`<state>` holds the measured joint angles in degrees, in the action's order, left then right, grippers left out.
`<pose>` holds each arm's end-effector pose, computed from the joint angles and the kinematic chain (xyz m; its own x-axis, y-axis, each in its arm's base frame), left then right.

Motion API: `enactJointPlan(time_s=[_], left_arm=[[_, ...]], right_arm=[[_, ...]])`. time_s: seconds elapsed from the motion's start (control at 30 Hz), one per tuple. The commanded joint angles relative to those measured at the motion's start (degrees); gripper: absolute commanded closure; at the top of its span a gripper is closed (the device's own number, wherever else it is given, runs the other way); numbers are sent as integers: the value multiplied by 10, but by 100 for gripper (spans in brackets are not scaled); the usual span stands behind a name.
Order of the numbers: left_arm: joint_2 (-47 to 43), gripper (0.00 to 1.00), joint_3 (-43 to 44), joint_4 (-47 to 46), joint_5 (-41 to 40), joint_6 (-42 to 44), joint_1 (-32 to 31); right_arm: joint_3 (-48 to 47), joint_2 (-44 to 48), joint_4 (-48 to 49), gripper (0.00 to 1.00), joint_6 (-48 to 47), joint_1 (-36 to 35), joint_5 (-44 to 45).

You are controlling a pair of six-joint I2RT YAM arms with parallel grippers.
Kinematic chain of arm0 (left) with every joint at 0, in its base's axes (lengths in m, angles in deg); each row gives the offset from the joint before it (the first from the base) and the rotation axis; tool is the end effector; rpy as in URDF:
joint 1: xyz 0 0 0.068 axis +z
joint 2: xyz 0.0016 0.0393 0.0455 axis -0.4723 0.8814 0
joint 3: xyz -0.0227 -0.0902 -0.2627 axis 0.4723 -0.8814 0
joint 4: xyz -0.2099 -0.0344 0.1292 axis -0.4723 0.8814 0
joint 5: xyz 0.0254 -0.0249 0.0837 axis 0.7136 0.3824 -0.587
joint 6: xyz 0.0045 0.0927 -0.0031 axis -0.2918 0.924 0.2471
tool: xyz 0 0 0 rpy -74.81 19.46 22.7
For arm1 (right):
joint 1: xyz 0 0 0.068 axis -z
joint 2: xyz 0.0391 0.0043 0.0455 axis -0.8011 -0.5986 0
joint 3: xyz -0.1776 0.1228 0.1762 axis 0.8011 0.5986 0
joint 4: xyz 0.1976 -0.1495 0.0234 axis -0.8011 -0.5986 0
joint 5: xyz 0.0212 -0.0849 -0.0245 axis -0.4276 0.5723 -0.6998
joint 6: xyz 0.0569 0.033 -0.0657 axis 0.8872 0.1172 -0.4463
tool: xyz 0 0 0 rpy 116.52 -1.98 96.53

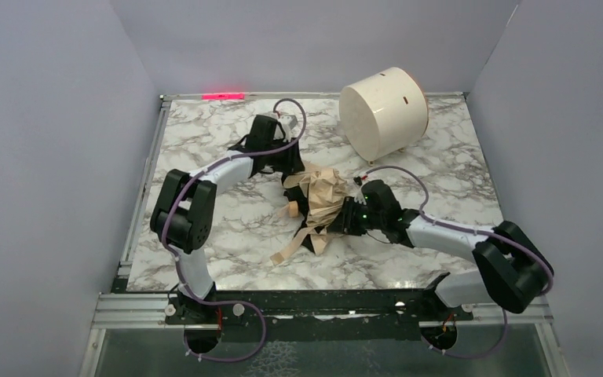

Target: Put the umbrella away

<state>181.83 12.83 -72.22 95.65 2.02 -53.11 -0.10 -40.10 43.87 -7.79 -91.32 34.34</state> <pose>0.3704 -0.2088 0.1834 -0.7642 0.0906 -0.6386 0.4680 0.7592 -0.4523 0.2125 0.1977 0.1425 -0.9114 0.1578 -0.3802 -0.1544 0.7250 0.6712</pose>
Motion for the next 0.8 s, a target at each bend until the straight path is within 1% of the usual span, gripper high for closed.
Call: enactJointPlan(time_s=[0.0, 0.1, 0.17, 0.27, 0.33, 0.37, 0.43, 0.53, 0.63, 0.77], left_arm=[[-25, 56, 47, 27, -27, 15, 34], [-67, 49, 41, 48, -72, 24, 48], [-107, 44, 17, 54, -107, 20, 54], [-178, 43, -50, 45, -129, -12, 54], [-226, 44, -109, 30, -129, -45, 51], [-249, 46, -138, 29, -141, -63, 50], [-293, 53, -195, 27, -169, -100, 45], [-345, 59, -275, 6, -200, -139, 31], [-338, 61, -313, -20, -205, -152, 11], [-284, 65, -301, -39, -226, -147, -16]], right_arm=[[25, 98, -60, 72, -50, -2, 7], [18, 174, -177, 67, -70, -2, 70], [7, 221, -248, 61, -71, -2, 131], [-15, 267, -319, 50, -75, -2, 231], [-39, 265, -354, 49, -79, 0, 294], [-54, 256, -364, 50, -85, 0, 321], [-83, 221, -373, 55, -98, 5, 366], [-112, 158, -335, 59, -136, 34, 377], [-135, 80, -279, 61, -170, 56, 356], [-173, -9, -229, 61, -204, 63, 324]])
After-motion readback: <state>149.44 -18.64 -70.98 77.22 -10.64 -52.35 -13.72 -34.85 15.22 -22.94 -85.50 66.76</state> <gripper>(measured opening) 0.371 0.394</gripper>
